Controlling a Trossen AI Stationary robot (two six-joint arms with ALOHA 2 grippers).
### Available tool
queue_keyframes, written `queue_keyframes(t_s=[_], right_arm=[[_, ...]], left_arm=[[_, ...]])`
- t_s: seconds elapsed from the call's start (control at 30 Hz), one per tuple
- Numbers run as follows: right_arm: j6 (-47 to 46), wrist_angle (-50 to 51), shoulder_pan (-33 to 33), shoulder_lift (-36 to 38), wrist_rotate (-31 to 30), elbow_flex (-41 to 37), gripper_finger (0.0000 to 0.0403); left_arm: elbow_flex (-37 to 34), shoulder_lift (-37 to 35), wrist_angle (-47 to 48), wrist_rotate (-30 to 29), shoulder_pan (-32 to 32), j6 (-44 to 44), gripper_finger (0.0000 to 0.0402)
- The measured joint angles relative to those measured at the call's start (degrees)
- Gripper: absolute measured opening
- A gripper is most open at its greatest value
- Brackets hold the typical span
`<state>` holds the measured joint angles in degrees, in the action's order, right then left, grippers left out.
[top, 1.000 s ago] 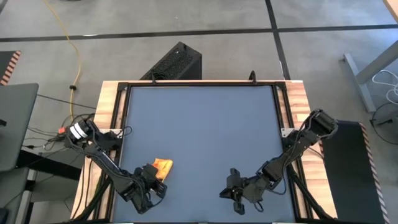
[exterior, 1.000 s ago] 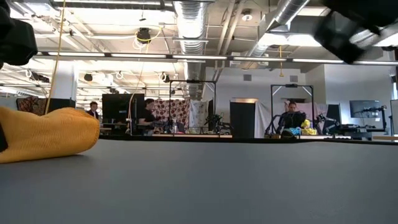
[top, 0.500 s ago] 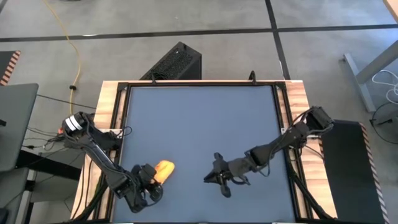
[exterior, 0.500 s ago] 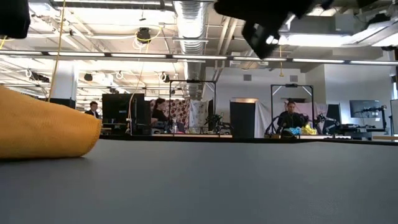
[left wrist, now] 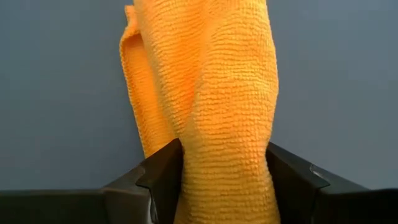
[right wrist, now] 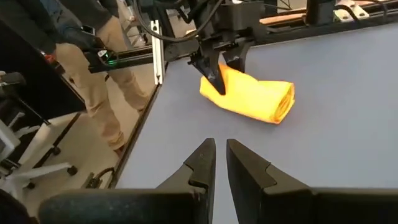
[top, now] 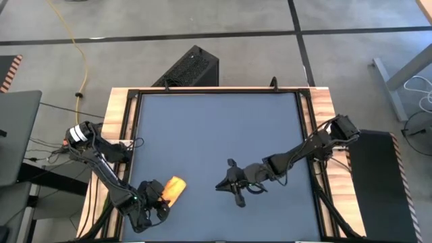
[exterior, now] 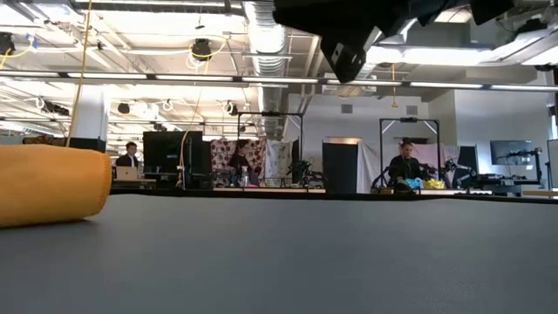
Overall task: Roll towel
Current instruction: Roll the yellow microfiber towel
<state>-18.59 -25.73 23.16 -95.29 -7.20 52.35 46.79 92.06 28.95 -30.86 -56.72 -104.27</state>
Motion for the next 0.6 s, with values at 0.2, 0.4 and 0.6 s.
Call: queue_keyframes(t_s=[0.2, 0.4, 0.6], right_arm=[[-1.81, -0.43, 0.04, -1.5, 0.11, 0.07, 0.0068], [-3.45, -0.05, 0.23, -2.26, 1.29, 0.11, 0.0068], [-3.73, 0.02, 0.91, -2.53, 1.36, 0.07, 0.0068]], left_arm=[[0.17, -1.65, 2.64, 0.13, -0.58, 1.1, 0.0196], [0.21, -5.19, 4.47, -1.43, -0.51, 4.15, 0.0198], [0.21, -7.44, 6.77, 0.39, -0.47, 6.23, 0.0198]])
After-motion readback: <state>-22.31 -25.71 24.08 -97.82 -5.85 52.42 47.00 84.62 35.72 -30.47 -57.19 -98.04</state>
